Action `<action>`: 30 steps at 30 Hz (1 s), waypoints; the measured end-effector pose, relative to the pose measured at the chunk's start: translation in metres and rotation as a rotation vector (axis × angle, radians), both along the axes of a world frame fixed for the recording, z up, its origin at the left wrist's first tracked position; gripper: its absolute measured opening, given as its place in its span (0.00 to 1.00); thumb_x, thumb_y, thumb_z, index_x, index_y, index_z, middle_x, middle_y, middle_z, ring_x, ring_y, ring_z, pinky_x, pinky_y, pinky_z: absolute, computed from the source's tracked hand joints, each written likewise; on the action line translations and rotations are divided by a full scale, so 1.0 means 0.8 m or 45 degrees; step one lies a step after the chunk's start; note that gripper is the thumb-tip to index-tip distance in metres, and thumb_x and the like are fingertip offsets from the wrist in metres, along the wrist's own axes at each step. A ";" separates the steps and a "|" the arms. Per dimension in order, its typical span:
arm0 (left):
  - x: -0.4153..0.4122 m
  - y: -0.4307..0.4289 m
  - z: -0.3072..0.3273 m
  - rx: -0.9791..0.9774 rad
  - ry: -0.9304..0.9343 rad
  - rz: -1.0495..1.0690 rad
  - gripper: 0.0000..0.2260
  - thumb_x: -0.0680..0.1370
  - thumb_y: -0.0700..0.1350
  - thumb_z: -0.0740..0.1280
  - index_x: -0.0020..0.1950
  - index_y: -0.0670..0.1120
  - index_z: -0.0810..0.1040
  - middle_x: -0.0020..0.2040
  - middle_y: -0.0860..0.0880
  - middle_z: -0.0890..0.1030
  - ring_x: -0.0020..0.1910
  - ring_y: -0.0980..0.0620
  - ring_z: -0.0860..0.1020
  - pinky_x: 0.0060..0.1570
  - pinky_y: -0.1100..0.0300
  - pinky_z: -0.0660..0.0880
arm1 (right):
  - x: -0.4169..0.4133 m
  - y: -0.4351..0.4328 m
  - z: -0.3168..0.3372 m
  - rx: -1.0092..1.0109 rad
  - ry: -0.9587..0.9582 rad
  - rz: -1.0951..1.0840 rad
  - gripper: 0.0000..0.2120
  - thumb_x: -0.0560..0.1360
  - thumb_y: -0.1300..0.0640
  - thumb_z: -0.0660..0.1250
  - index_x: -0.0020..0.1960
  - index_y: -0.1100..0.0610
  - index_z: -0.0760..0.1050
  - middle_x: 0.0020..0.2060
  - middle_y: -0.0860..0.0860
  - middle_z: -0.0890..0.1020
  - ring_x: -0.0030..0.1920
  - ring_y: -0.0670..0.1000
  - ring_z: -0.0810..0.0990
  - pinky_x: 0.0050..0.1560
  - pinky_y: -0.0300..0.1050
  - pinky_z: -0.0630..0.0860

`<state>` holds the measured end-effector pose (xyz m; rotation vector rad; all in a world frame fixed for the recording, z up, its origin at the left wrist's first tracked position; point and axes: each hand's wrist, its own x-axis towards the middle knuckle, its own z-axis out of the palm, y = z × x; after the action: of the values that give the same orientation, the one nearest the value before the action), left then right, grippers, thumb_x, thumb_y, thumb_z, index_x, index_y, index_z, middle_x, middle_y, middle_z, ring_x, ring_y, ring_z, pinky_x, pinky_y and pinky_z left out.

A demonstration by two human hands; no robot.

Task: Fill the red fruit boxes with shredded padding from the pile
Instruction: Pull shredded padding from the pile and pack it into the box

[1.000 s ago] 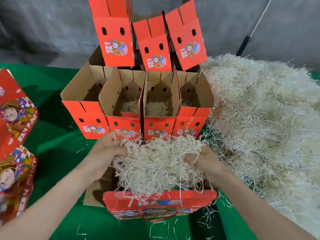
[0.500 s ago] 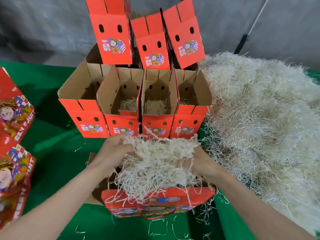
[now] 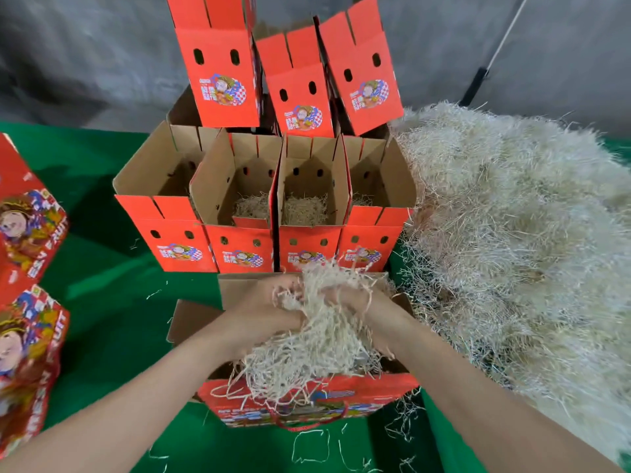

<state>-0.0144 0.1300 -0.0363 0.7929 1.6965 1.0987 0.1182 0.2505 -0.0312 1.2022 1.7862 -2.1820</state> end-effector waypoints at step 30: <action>-0.036 -0.018 -0.014 -0.071 0.213 0.052 0.21 0.73 0.25 0.59 0.50 0.49 0.78 0.50 0.58 0.76 0.44 0.67 0.75 0.47 0.79 0.66 | 0.021 0.024 -0.007 0.051 -0.009 0.042 0.37 0.67 0.61 0.73 0.71 0.56 0.57 0.54 0.44 0.75 0.56 0.50 0.74 0.67 0.51 0.64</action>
<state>-0.0428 0.1157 -0.0472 0.8376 1.8823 1.0312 0.1347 0.2701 -0.0372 1.1779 1.8422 -2.1314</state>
